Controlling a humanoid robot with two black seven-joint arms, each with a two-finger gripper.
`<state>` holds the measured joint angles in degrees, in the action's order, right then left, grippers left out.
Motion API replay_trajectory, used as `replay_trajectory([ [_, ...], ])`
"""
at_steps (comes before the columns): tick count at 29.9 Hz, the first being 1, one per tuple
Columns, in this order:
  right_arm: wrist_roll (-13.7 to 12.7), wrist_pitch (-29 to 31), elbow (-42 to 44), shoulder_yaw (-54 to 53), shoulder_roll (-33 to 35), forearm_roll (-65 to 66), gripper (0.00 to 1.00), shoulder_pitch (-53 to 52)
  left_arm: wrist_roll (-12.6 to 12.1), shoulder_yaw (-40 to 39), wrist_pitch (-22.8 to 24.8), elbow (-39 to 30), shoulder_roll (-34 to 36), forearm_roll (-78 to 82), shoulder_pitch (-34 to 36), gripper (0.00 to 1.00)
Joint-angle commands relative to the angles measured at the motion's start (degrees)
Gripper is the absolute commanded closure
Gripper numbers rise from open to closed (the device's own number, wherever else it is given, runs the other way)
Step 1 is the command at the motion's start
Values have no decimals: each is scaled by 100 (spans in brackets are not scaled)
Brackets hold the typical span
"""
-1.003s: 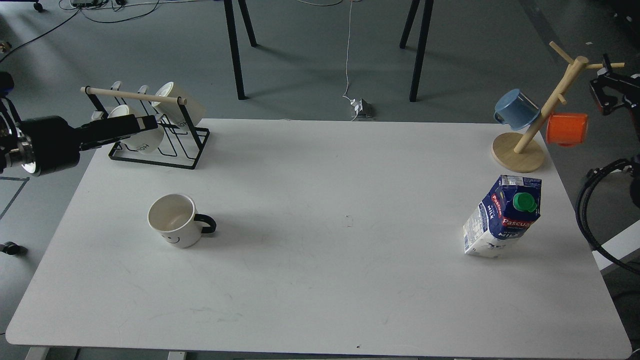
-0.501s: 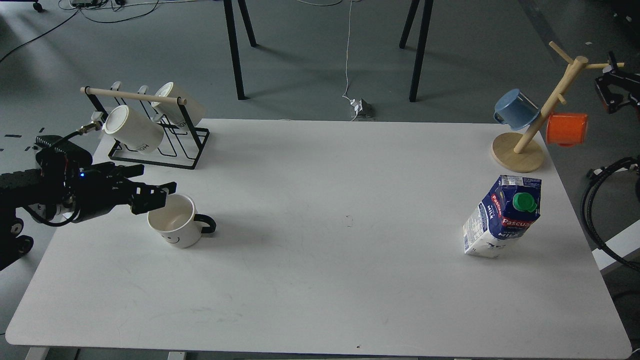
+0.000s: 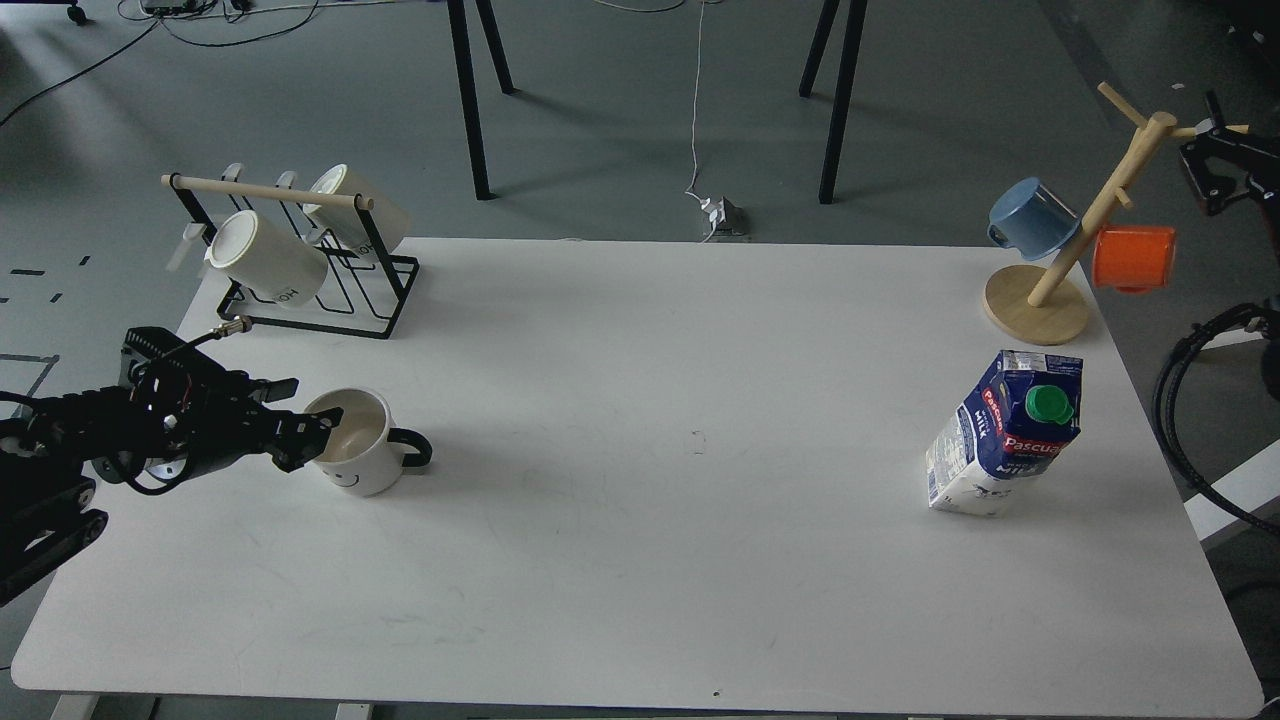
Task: Place cup and milk with both arms
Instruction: 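Carry the white mug with the left gripper toward the table center and set it down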
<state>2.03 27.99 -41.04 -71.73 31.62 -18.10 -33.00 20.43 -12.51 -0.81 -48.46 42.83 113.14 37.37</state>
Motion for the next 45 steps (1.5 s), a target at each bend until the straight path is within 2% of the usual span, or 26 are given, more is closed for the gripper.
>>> replay_trajectory([
  [1, 0, 1, -1, 1, 2, -1, 1, -5, 5, 12, -7, 21, -29, 6, 7, 55],
  [4, 0, 1, -1, 1, 37, -1, 1, -5, 5, 12, 10, 30, -29, 15, 7, 57],
  [9, 0, 1, -1, -8, 55, -1, 1, -5, 22, 12, 46, 56, -21, 6, 7, 73],
  [18, 0, 1, -1, -16, 55, -1, 1, -5, 163, 20, 212, 21, -29, 6, 51, 80],
  [22, 0, 1, -1, -25, 64, 0, 1, -5, 347, -23, 327, -49, -21, 6, 148, 96],
  [25, 0, 1, -1, -60, 64, -1, 1, -5, 575, -15, 414, -277, -12, 6, 472, 97],
  [28, 0, 1, -1, -87, 125, -1, 1, 13, 611, -58, 853, -698, 15, -3, 832, 97],
  [32, 0, 1, -1, -104, 222, -1, 1, 48, 550, -85, 1521, -1296, -64, -20, 1368, 97],
  [35, 0, 1, -1, -104, 292, -9, 1, 57, 488, -76, 1846, -1447, -520, -20, 1720, 97],
  [40, 0, 1, -9, -113, 336, -9, 1, 48, -135, -24, 2102, -1219, -1565, 172, 2037, 97],
  [45, 0, 1, -18, -131, 389, -9, 1, 48, -198, 12, 2260, -596, -2673, 656, 2090, 96],
])
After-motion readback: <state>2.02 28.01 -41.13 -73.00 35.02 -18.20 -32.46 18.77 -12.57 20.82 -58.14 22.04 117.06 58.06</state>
